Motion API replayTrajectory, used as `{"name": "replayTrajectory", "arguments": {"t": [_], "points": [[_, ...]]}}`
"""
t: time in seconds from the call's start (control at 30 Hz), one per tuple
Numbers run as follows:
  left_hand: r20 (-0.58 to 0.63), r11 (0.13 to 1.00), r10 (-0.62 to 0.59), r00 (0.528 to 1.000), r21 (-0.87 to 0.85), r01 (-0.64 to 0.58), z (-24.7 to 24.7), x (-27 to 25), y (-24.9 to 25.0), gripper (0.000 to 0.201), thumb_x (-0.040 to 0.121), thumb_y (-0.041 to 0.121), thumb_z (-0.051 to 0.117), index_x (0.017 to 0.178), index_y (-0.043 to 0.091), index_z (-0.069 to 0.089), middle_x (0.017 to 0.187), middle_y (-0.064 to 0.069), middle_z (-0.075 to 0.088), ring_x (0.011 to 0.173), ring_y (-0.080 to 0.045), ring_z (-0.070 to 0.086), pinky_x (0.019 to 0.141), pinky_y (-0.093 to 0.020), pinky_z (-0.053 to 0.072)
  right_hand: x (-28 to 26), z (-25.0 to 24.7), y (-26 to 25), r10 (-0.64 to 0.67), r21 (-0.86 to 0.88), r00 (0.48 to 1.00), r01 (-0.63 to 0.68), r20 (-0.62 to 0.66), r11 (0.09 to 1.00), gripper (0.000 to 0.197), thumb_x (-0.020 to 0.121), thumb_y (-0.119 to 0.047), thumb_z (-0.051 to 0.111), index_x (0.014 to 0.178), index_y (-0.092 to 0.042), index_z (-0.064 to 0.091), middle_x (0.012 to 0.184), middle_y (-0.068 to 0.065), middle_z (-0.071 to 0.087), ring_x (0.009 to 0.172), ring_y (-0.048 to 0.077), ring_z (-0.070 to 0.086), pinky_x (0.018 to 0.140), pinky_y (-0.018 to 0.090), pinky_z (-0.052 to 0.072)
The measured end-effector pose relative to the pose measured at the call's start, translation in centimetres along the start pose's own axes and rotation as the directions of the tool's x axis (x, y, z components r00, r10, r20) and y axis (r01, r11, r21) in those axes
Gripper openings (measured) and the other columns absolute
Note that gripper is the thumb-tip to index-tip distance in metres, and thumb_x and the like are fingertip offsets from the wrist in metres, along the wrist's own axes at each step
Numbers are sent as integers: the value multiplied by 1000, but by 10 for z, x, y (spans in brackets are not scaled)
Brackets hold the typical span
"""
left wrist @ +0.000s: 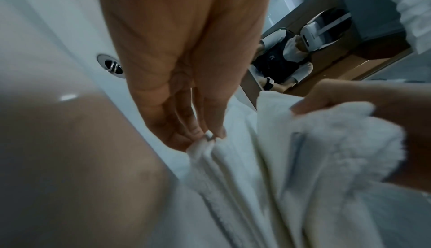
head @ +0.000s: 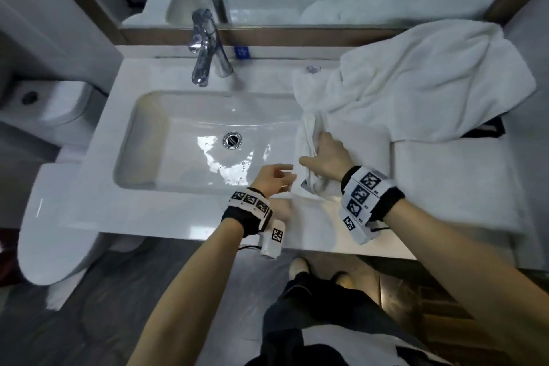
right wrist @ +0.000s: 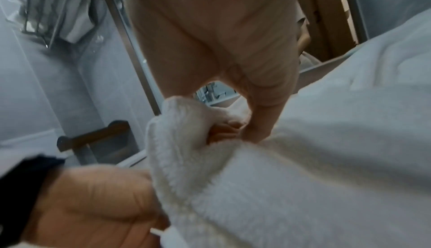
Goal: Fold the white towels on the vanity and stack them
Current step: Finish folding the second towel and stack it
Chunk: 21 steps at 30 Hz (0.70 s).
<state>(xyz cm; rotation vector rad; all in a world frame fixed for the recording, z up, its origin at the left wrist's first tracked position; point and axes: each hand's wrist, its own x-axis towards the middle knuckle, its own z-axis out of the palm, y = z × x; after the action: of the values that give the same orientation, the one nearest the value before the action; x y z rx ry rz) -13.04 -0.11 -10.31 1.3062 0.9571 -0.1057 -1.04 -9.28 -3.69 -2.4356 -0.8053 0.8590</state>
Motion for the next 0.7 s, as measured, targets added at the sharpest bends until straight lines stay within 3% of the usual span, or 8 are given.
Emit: {"name": "replayTrajectory", "arguments": {"t": [0.17,0.23,0.3,0.37,0.43,0.47,0.57,0.7], "points": [[5,1000,2,1000,-19,-2,-6,1,1,35,89,-9,48,124,-5,52,84,-9,60,71,-16,57,56,-17,53,6,21,-1,17,139,985,-40,169,989,80,89,-31,57,148,-6,10,129,18,55,111,31,59,86,30,45],[-26,999,-7,1000,33,8,-6,0,6,32,95,-1,42,126,-5,50,97,-16,61,75,-21,59,65,-24,54,5,13,6,16,356,982,-83,186,931,69,94,-25,51,149,-6,14,107,17,63,86,25,64,76,32,54],[-193,965,119,974,254,-67,-4,3,12,34,99,7,36,131,-2,46,118,-20,59,99,-30,61,87,-34,48,4,-3,20,37,493,998,-53,41,869,51,96,-16,47,143,-4,33,96,15,64,77,21,62,76,32,54],[-319,842,403,858,497,-211,5,2,23,39,100,13,35,137,3,40,137,-17,48,125,-29,47,105,-31,34,2,-19,43,21,336,976,54,-215,940,38,95,-10,45,132,-4,49,107,16,63,96,27,61,89,33,47],[-174,616,665,727,677,-402,27,-2,35,46,99,18,36,143,5,31,148,-15,36,139,-27,31,115,-33,23,-3,-28,66,-70,93,926,112,-370,989,38,94,-8,45,132,-4,50,129,18,52,120,31,48,104,32,34],[-28,464,714,699,767,-443,40,-1,39,50,99,22,34,146,6,26,153,-13,28,144,-27,23,119,-36,17,-5,-28,75,-107,8,918,120,-382,993,42,95,-9,45,136,-4,45,139,18,43,131,32,39,110,32,27],[229,182,592,773,896,-405,69,10,37,58,101,34,23,151,13,5,161,-8,0,149,-25,-5,121,-45,-2,-9,-19,91,-112,-195,936,48,-334,980,54,99,-24,38,150,-17,21,160,6,11,148,27,6,119,42,13],[186,213,479,858,923,-319,68,29,23,61,99,47,16,150,23,-9,160,0,-16,147,-21,-18,119,-49,-10,-9,0,107,-62,-323,950,-42,-306,945,60,99,-41,29,151,-30,1,161,-3,-9,149,25,-8,118,50,8]]}}
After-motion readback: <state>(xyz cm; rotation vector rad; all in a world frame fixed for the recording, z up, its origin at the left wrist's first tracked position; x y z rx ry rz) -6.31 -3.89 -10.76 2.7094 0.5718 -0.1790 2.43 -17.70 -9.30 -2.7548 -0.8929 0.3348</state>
